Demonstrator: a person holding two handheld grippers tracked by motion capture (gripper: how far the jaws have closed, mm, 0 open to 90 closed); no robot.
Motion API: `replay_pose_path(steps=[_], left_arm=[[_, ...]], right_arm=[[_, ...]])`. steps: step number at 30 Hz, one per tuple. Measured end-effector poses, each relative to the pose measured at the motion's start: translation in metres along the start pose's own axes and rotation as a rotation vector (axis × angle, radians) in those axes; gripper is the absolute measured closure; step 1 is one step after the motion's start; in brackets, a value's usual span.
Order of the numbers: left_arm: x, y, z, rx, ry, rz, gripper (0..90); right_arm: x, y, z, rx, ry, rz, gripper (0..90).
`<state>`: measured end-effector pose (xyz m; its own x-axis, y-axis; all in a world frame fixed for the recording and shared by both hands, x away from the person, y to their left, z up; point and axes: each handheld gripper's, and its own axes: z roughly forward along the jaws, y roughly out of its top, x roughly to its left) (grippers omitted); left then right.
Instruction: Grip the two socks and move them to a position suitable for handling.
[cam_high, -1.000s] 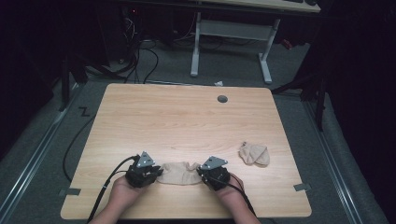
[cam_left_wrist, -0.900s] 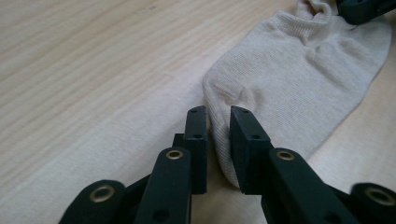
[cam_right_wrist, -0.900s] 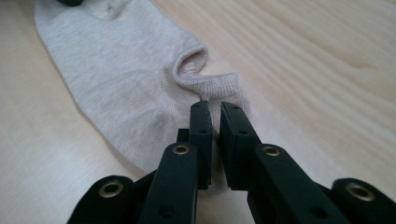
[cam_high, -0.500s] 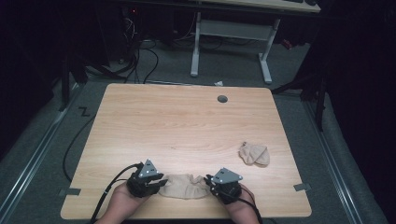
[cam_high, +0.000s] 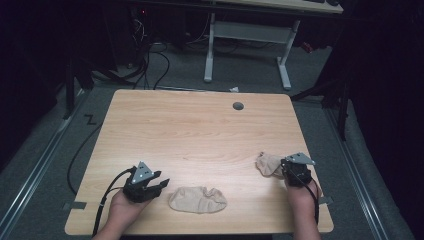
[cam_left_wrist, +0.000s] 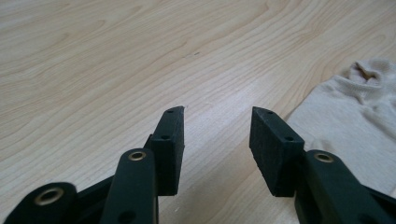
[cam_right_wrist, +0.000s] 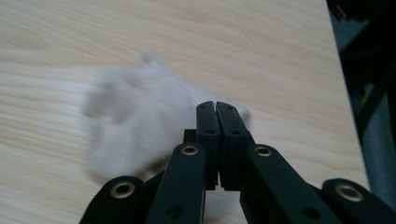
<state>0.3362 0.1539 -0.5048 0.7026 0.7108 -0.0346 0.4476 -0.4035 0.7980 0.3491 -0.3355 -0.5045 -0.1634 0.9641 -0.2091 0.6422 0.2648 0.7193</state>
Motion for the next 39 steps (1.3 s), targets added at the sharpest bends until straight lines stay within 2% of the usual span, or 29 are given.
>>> replay_pose_path(steps=[4,7,10,16,23,24,26,28,32,35,39], left_arm=[[0.001,0.000,0.000,-0.005,0.006,-0.010,55.3],[0.002,0.001,0.000,-0.009,0.002,-0.009,55.1],[0.001,0.001,0.002,-0.002,-0.004,-0.009,54.9],[-0.001,0.000,0.004,0.012,-0.011,0.001,54.4],[-0.001,0.000,0.005,0.014,-0.018,-0.002,54.1],[-0.001,0.000,0.005,0.013,-0.019,-0.001,53.9],[-0.001,0.000,0.005,0.014,-0.019,0.003,53.9],[-0.001,0.000,0.004,0.014,-0.018,0.005,53.8],[0.000,0.000,0.005,0.014,-0.016,-0.001,53.8],[0.000,0.000,0.005,0.014,-0.015,-0.001,53.7],[0.000,0.001,0.005,0.013,-0.018,-0.001,53.7]], right_arm=[[-0.003,-0.009,0.014,0.065,0.008,0.002,89.0],[-0.001,-0.010,0.016,0.065,0.027,0.005,89.7],[0.008,-0.009,0.016,0.050,0.061,-0.023,89.9],[0.039,-0.001,0.014,0.030,0.178,-0.050,89.9],[0.085,0.007,0.006,0.021,0.335,-0.113,88.9],[0.090,0.008,0.003,0.011,0.344,-0.132,88.9],[0.092,0.011,-0.005,-0.023,0.335,-0.126,89.0],[0.089,0.011,-0.011,-0.043,0.307,-0.126,89.5],[0.083,0.005,-0.006,-0.001,0.246,-0.145,89.8],[0.084,0.003,0.000,0.032,0.254,-0.157,89.9],[0.098,0.006,0.002,0.025,0.282,-0.202,89.8]])
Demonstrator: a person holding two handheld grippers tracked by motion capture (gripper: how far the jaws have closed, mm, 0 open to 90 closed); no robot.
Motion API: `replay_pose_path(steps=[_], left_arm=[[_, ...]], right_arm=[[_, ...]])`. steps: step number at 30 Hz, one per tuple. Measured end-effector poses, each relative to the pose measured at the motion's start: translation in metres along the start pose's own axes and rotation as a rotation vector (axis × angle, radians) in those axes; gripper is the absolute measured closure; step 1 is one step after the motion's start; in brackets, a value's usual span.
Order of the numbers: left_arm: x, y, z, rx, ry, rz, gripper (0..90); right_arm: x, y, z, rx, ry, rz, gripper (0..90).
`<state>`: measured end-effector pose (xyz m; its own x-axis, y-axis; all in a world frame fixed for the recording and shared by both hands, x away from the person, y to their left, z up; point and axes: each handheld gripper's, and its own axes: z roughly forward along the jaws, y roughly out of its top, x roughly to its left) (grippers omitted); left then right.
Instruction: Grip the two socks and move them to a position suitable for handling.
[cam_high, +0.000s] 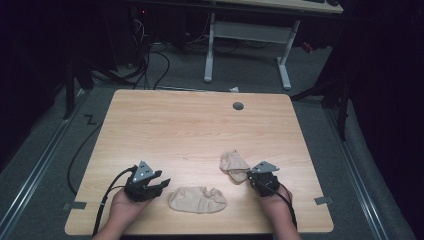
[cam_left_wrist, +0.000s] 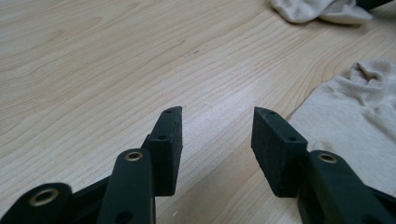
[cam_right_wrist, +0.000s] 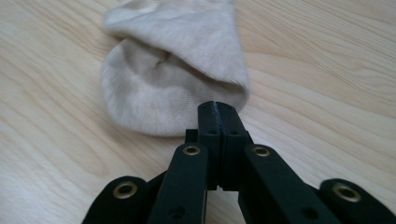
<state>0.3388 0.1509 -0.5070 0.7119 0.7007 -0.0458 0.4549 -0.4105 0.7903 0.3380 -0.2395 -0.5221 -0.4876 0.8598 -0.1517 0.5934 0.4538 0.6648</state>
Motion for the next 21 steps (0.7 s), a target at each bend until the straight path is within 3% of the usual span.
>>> replay_pose_path(steps=[4,6,8,9,11,13,15,17,21], left_arm=[[-0.001,0.000,0.000,0.001,0.001,0.003,53.8],[-0.002,0.000,0.000,0.002,0.004,0.010,53.7],[-0.001,-0.001,-0.001,-0.001,0.004,0.006,53.7],[-0.001,-0.001,-0.001,0.001,0.002,0.004,53.8],[0.000,-0.001,0.000,0.002,0.004,0.002,53.8],[0.000,-0.001,0.001,0.005,0.003,0.003,53.8],[-0.001,-0.001,0.001,0.001,0.001,0.004,54.0],[-0.001,-0.001,0.000,0.000,0.000,0.006,54.5],[0.000,-0.001,0.002,0.001,0.003,-0.006,54.9]], right_arm=[[0.021,0.012,0.006,-0.008,0.052,-0.060,89.6],[0.027,0.019,0.004,-0.044,0.060,-0.067,89.4],[0.026,0.026,-0.003,-0.095,0.032,-0.060,89.2],[0.018,0.033,-0.007,-0.134,-0.002,-0.027,89.3],[0.006,0.039,-0.006,-0.149,-0.044,0.007,89.6],[-0.005,0.043,0.003,-0.129,-0.057,0.039,89.9],[-0.008,0.044,0.020,-0.074,-0.044,0.049,89.8],[0.003,0.044,0.035,-0.019,-0.011,-0.004,89.9],[0.031,0.050,0.040,-0.028,0.043,-0.077,90.0]])
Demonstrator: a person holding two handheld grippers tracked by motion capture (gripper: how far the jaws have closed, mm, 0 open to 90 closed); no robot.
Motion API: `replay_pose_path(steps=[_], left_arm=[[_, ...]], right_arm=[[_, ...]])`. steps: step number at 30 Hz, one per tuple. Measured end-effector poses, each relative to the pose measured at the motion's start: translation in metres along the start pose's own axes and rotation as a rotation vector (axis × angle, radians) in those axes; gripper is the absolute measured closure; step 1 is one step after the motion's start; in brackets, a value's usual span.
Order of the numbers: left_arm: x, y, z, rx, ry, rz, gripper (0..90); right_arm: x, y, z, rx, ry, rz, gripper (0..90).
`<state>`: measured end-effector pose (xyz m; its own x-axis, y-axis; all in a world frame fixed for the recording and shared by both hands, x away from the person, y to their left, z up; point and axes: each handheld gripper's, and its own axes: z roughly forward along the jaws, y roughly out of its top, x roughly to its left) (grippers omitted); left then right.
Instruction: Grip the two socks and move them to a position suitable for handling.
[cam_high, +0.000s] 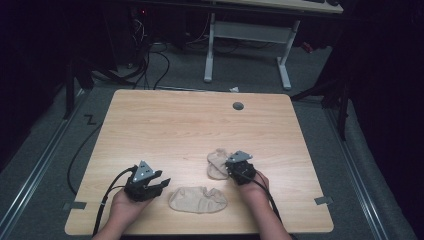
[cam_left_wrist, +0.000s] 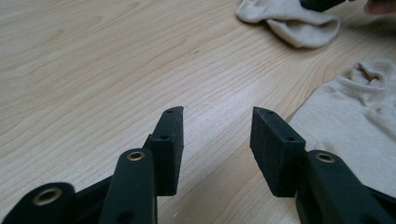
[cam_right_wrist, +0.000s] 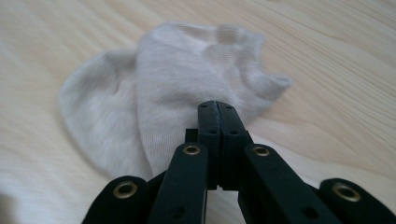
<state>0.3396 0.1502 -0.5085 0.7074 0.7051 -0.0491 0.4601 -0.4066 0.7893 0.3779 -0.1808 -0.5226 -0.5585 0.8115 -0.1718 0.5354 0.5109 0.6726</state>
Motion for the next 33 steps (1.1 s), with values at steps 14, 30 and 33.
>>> replay_pose_path(steps=[14,30,33], left_arm=[[-0.022,0.010,0.023,0.025,-0.054,0.037,62.9],[-0.025,0.017,0.021,-0.006,-0.057,-0.008,62.3],[-0.025,0.019,0.025,-0.009,-0.069,-0.033,62.2]], right_arm=[[0.056,0.038,-0.007,-0.106,0.127,-0.057,62.4],[0.075,0.040,0.003,-0.129,0.160,-0.091,87.5],[0.076,0.040,0.000,-0.144,0.154,-0.091,87.5]])
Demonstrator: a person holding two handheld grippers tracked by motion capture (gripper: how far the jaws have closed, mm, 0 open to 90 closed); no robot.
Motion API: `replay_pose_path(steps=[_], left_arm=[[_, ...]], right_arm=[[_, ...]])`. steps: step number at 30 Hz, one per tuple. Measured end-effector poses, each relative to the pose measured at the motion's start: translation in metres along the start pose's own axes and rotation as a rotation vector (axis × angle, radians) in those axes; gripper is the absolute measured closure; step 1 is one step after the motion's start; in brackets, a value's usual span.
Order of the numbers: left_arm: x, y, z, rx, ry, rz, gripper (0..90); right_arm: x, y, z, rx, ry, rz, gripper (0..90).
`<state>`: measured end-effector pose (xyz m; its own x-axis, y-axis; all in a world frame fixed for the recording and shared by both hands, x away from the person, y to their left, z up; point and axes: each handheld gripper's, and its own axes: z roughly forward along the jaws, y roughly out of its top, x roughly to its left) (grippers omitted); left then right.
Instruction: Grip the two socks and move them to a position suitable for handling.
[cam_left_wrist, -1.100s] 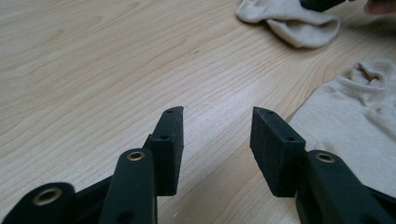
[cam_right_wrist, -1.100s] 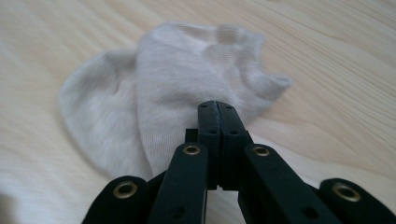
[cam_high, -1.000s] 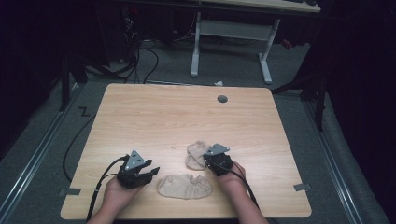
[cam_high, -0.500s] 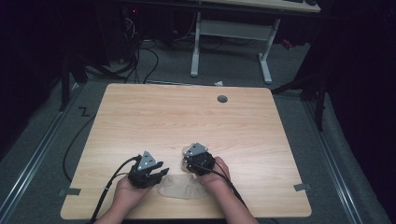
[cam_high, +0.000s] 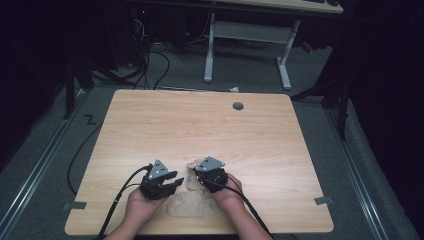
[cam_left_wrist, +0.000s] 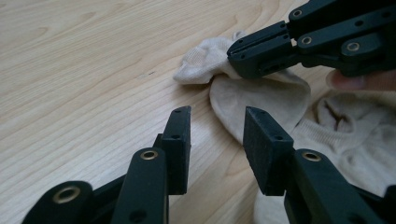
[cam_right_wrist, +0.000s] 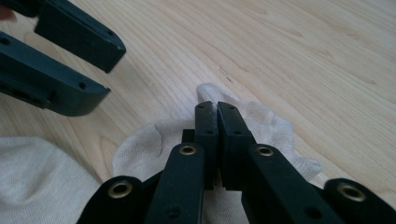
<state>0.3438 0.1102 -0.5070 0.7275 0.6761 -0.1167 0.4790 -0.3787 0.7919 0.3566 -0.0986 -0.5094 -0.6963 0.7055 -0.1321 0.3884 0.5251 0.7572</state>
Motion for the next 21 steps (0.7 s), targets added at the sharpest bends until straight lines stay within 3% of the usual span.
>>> replay_pose_path(steps=[4,7,11,17,21], left_arm=[[-0.005,0.006,0.014,0.014,-0.020,0.013,64.8],[-0.006,0.008,0.029,0.064,-0.013,0.035,69.7],[-0.011,0.008,0.045,0.126,-0.011,0.083,83.5],[-0.015,0.007,0.045,0.122,0.030,0.129,87.9],[-0.010,0.005,0.042,0.118,0.043,0.111,87.9]], right_arm=[[-0.003,-0.002,-0.002,-0.015,0.001,0.033,87.5],[-0.004,-0.004,-0.002,-0.019,0.000,0.042,87.5],[-0.007,-0.008,-0.004,-0.025,0.000,0.060,87.5],[-0.013,-0.013,-0.011,-0.034,-0.029,0.067,87.5],[-0.024,-0.022,-0.026,-0.043,-0.067,0.109,87.3]])
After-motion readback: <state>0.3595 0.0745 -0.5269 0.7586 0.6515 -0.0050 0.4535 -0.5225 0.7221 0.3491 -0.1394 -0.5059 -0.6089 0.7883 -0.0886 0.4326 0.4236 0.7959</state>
